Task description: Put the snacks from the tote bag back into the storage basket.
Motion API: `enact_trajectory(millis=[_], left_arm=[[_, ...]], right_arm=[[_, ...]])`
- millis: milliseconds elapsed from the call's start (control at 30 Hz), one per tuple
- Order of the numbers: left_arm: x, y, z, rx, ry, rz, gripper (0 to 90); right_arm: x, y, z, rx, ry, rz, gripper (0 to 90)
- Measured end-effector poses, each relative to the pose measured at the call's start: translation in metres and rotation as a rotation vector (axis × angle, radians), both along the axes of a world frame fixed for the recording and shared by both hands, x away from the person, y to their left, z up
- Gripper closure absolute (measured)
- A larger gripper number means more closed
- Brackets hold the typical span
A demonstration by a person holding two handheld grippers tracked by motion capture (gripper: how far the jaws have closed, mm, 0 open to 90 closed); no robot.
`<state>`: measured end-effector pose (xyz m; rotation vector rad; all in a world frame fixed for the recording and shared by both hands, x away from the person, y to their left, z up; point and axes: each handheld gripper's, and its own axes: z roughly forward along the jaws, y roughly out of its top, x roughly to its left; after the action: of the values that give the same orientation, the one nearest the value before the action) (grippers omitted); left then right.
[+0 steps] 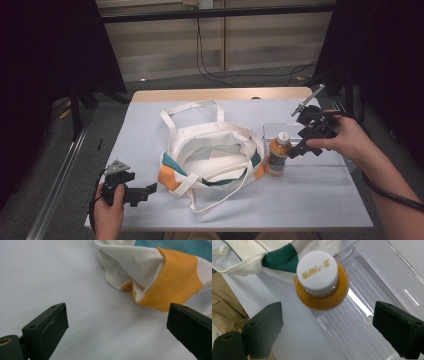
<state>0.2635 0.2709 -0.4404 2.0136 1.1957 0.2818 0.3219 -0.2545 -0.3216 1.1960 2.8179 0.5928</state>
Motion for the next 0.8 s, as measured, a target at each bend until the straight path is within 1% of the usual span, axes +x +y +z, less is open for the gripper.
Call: enact_trajectory(millis=[133,367,467,533,567,600,733,800], left_arm=[[0.0,-0.001,0.0,-0.003,0.003,0.0,3.5],[-0.001,-0.001,0.0,-0.004,0.001,0.008,3.5],[-0.001,-0.002,-0.001,-0.011,0.0,0.013,3.5],[-0.001,-0.002,-0.001,-0.009,0.001,0.012,3.5],[0.0,-0.001,-0.001,-0.007,0.008,0.006,3.5],[-0.001,-0.001,-0.001,-0.007,0.008,0.006,3.5],[-0.001,-0.002,-0.002,-0.014,0.004,0.014,3.5],[-0.001,-0.002,-0.002,-0.011,0.005,0.014,3.5]], right_arm=[[-0.002,-0.002,-0.002,-0.007,0.0,-0.002,9.1],[-0.006,-0.007,-0.007,0.001,-0.001,-0.01,8.5],[-0.008,-0.009,-0.008,0.013,-0.007,-0.011,8.5],[-0.009,-0.011,-0.01,0.022,-0.007,-0.011,8.5],[-0.009,-0.011,-0.011,0.026,-0.009,-0.008,8.5],[-0.009,-0.011,-0.012,0.024,-0.009,-0.007,8.5],[-0.012,-0.012,-0.016,0.038,-0.006,-0.008,8.5],[-0.013,-0.012,-0.018,0.043,-0.013,-0.005,8.5]])
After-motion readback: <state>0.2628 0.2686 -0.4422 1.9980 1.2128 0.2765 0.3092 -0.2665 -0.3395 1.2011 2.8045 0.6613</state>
